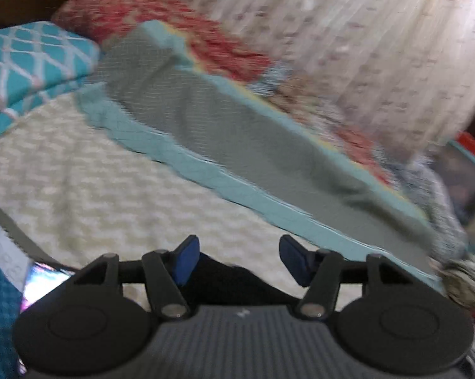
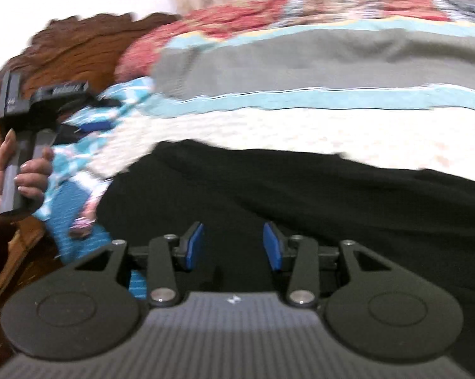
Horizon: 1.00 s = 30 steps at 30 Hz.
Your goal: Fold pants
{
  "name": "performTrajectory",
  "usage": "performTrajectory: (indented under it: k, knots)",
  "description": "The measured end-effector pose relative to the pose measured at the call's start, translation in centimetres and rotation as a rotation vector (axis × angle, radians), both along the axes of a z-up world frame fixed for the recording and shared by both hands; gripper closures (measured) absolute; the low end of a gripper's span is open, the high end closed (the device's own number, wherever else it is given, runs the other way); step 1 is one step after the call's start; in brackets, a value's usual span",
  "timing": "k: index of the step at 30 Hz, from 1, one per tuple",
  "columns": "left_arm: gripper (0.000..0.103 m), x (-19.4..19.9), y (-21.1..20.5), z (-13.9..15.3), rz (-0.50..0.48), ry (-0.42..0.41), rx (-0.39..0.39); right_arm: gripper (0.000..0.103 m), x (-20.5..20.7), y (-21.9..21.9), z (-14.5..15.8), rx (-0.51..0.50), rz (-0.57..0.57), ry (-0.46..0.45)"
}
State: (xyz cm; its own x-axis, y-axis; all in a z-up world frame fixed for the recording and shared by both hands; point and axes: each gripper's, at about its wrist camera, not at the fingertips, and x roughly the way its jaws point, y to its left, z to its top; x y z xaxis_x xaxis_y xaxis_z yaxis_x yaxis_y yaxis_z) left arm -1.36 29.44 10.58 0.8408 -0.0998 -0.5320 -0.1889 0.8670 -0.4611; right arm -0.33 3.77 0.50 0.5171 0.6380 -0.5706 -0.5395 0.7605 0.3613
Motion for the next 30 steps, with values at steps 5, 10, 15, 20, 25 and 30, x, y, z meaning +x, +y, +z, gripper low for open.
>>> performTrajectory:
  k: [5, 10, 15, 20, 25, 30]
  knots:
    - [0.073, -1.0, -5.4, -2.7, -0.221, 0.071, 0.003, 0.060, 0.1, 3.2, -1.6, -0.037, 0.122, 0.051]
    - [0.097, -1.0, -5.0, -10.1, -0.104, 0.376, 0.108, 0.060, 0.8, 3.0, -5.7, -0.023, 0.106, 0.221]
    - [0.090, -2.6, -3.8, -6.8, -0.038, 0.300, 0.026, 0.060, 0.4, -1.0, -2.2, 0.079, 0.041, 0.147]
    - [0.083, -2.9, -6.2, -2.7, -0.071, 0.185, 0.022, 0.060, -1.7, -10.4, 0.7, 0.128, -0.200, -0.003]
    - [0.082, 0.1, -11.9, -4.1, -0.195, 0.232, 0.038, 0.058, -4.4, -21.5, -0.4, 0.113, -0.480, -0.053]
    - [0.082, 3.7, -18.2, -8.7, -0.282, 0.359, 0.074, 0.063, -2.5, -30.1, -4.3, 0.025, -0.658, 0.005]
